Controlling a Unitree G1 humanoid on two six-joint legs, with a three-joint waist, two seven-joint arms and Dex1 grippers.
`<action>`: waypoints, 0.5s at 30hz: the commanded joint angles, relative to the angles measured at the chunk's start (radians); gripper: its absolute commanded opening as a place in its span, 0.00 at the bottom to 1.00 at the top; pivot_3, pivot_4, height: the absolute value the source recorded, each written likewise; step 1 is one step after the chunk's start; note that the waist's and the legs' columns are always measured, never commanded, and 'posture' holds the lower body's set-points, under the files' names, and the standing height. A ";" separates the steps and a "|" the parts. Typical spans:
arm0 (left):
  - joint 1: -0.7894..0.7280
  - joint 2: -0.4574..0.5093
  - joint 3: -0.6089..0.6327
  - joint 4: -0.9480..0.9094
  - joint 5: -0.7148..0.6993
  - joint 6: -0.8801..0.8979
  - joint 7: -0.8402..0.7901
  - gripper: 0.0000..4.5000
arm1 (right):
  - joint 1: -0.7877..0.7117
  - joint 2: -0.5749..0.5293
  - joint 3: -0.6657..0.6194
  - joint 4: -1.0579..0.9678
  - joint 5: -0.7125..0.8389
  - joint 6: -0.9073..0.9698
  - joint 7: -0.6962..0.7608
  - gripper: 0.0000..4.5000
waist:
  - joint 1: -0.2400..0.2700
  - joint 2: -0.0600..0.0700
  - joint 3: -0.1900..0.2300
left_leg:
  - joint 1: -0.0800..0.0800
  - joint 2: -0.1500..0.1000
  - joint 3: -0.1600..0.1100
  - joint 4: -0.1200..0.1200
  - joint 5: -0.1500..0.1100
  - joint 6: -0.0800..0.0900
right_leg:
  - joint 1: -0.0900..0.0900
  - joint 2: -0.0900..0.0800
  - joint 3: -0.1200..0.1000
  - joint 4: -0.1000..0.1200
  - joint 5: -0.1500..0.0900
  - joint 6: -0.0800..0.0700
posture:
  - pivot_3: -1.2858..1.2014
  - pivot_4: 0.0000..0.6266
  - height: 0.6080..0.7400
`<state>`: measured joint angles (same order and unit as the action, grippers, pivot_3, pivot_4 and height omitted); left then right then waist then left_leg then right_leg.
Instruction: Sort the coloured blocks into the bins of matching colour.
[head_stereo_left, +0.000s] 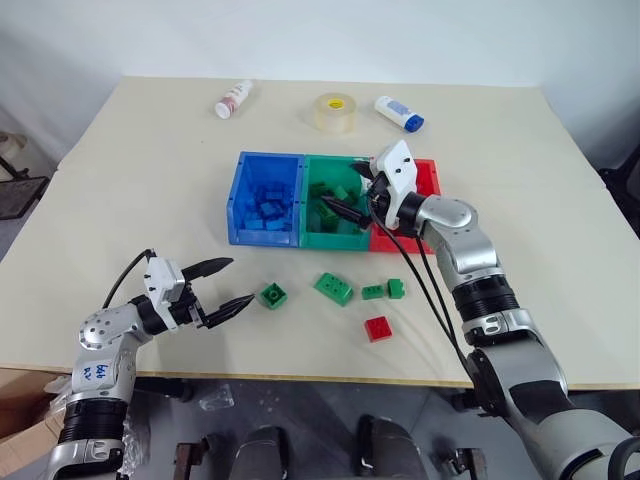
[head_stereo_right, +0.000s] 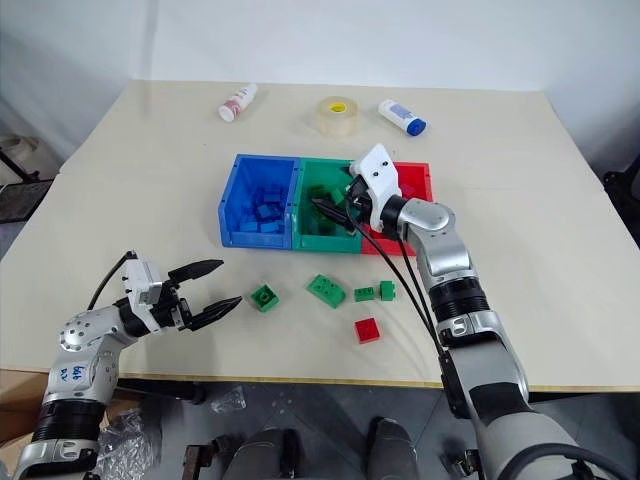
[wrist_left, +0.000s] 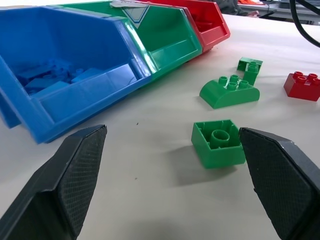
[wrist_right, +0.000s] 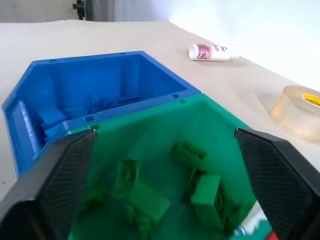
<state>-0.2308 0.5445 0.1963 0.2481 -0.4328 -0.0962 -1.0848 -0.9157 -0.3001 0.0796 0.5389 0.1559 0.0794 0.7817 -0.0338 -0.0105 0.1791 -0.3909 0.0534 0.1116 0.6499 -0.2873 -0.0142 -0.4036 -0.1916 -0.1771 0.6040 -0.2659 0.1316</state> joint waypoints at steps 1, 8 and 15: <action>0.003 0.007 0.016 -0.021 -0.013 -0.013 -0.003 1.00 | 0.072 -0.061 -0.021 -0.143 0.052 0.009 0.101 0.99 | 0.002 0.000 0.000 | 0.000 0.000 0.000 0.000 0.000 0.000 | 0.000 0.000 0.000 0.000 0.000 0.000 | 0.52 0.24 1.00; -0.025 0.006 0.008 0.018 -0.007 -0.018 -0.013 1.00 | 0.403 -0.281 -0.088 -0.533 0.255 0.154 0.348 0.99 | 0.009 0.000 0.000 | 0.000 0.000 0.001 0.000 -0.001 0.000 | -0.001 0.000 0.001 0.000 0.000 0.000 | 0.52 0.24 1.00; -0.040 0.013 0.009 0.055 -0.004 -0.032 -0.033 1.00 | 0.720 -0.536 -0.247 -0.703 0.308 0.276 0.394 0.99 | 0.006 0.000 0.000 | 0.001 0.000 0.003 0.001 -0.001 0.000 | -0.001 0.000 0.002 0.000 0.000 0.000 | 0.52 0.24 1.00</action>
<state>-0.2690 0.5489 0.1922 0.2981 -0.4321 -0.1103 -1.1089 -0.2123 -0.8071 -0.1159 -0.1137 0.4372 0.3433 1.1648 -0.0276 -0.0106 0.1791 -0.3899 0.0540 0.1145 0.6504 -0.2884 -0.0142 -0.4043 -0.1915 -0.1745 0.6036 -0.2659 0.1315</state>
